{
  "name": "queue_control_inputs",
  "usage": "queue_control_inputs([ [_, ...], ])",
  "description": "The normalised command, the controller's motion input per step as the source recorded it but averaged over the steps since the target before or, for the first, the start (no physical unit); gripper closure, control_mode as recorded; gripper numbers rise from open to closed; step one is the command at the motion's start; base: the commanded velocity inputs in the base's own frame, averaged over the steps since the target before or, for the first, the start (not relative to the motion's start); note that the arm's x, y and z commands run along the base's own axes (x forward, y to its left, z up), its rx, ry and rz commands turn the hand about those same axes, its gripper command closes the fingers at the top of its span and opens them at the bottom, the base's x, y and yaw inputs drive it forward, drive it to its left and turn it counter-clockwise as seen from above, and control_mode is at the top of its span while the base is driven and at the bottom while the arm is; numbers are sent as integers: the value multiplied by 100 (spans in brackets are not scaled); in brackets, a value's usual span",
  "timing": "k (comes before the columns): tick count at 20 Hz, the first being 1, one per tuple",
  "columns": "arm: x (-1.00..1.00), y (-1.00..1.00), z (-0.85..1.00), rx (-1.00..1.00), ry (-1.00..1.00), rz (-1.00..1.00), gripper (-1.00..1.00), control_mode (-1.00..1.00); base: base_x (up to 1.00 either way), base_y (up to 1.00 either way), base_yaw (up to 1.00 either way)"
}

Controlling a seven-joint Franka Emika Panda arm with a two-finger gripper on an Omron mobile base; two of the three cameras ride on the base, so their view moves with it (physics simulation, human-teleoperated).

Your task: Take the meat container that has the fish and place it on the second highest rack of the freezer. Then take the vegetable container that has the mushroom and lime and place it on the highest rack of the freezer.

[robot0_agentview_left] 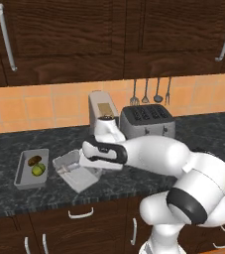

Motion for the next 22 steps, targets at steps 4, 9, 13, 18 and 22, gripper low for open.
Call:
queue_control_inputs([
  [4, -38, -53, 42, 0, 0, -2, 100, -100, 0, 0, 0],
  [9, -46, -79, 60, 0, 0, 0, 100, -100, 0, 0, 0],
  [13, -62, -54, 75, 0, 2, 0, 100, -100, 0, 0, 0],
  [18, -66, -45, 58, 0, 2, 0, 100, -100, 0, 0, 0],
  [22, -53, -51, 61, 0, 0, 0, 100, -100, 0, 0, 0],
])
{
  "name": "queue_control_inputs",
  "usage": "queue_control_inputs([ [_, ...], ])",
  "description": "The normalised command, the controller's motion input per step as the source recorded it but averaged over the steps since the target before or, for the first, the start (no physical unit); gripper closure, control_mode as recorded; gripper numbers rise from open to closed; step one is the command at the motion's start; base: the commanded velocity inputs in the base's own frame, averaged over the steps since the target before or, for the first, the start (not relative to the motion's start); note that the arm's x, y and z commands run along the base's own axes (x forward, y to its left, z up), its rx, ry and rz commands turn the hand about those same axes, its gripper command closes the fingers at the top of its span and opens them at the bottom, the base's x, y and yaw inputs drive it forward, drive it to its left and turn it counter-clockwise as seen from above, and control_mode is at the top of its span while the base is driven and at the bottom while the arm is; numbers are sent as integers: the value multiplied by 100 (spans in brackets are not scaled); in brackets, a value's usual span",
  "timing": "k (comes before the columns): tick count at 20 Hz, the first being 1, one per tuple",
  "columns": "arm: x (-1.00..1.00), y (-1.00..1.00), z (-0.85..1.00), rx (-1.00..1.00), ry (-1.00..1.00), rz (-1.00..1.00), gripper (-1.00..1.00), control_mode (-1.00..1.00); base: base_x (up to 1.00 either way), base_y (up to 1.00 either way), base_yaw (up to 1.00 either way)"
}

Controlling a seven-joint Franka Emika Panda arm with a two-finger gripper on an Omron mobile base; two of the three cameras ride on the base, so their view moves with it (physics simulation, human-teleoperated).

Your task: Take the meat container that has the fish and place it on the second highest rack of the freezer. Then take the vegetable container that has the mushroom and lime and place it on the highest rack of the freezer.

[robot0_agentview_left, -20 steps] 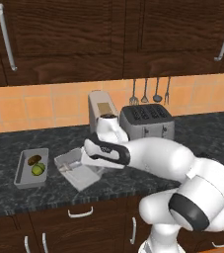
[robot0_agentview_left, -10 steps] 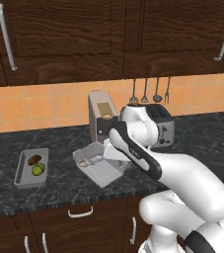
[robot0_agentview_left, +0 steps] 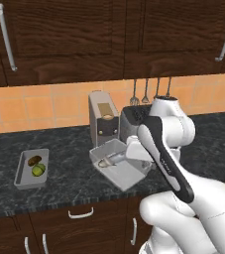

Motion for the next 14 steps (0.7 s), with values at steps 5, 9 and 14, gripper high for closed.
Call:
queue_control_inputs([
  [5, -23, -52, 64, 0, 0, -3, 100, -100, 0, 0, 0],
  [9, 2, -61, 15, 5, 0, -20, 100, -100, 0, 0, 0],
  [14, -6, -57, 0, 18, 0, -14, 100, -100, 0, 0, 0],
])
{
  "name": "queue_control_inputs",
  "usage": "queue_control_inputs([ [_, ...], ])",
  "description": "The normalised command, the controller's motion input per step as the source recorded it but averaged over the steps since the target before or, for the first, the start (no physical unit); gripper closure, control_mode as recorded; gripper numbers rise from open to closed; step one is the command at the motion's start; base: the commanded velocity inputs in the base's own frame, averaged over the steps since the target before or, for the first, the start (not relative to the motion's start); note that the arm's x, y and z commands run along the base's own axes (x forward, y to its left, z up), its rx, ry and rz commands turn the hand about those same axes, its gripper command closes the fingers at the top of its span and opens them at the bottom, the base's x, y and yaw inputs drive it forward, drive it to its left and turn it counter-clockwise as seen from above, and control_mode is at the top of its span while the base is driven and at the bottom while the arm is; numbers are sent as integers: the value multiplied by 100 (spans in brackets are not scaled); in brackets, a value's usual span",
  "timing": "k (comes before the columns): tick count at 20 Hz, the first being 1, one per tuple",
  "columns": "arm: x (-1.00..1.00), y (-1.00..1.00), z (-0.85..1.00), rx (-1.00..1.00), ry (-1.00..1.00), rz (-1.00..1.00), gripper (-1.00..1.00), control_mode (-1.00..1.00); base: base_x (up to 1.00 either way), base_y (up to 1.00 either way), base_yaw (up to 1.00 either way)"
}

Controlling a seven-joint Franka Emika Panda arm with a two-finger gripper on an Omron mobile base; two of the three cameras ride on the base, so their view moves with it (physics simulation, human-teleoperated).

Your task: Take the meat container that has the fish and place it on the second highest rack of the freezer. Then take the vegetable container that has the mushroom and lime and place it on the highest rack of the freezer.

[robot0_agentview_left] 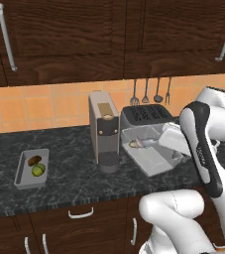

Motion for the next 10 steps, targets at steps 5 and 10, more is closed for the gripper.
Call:
queue_control_inputs([
  [5, -26, -51, 2, 15, 0, -13, 100, -100, 0, 0, 0],
  [10, -26, -8, 36, 3, 0, -4, 100, -100, 0, 0, 0],
])
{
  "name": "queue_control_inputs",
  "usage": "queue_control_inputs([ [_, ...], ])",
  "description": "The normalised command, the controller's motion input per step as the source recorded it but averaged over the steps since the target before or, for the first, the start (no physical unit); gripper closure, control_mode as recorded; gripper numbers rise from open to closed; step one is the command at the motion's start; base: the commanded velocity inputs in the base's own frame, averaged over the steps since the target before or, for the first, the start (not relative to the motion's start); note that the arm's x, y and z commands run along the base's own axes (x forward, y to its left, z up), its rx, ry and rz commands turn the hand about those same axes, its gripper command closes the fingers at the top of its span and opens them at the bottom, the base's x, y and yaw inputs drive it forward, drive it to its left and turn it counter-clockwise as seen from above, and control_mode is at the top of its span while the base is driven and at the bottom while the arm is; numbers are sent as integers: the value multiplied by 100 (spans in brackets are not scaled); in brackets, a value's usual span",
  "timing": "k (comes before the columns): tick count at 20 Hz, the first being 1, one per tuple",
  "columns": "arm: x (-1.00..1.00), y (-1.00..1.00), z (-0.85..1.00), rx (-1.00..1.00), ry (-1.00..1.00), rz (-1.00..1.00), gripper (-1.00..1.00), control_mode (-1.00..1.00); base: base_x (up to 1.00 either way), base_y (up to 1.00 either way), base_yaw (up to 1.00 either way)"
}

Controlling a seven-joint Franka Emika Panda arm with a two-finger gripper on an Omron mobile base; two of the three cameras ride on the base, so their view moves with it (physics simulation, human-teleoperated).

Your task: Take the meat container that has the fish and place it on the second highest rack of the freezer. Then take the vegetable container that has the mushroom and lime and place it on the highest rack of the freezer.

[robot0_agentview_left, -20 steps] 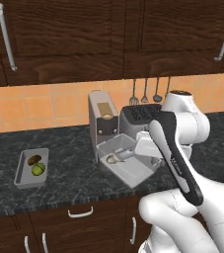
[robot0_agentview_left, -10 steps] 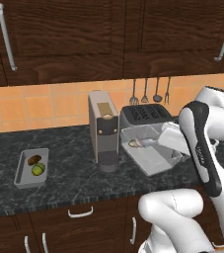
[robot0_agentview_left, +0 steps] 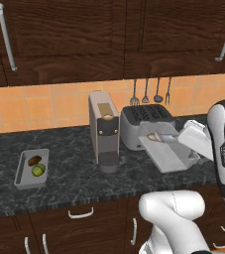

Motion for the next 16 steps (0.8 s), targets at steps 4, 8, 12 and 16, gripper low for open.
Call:
queue_control_inputs([
  [4, -28, 0, 44, 0, -1, 0, 100, -100, 0, 0, 0],
  [8, -28, 0, 10, -1, -2, -3, 100, -100, 0, 0, 0],
  [12, -10, 0, 1, -12, 0, -11, 100, -100, 0, 0, 0],
  [16, 0, 0, -1, -6, 0, -14, 100, -100, 0, 0, 0],
])
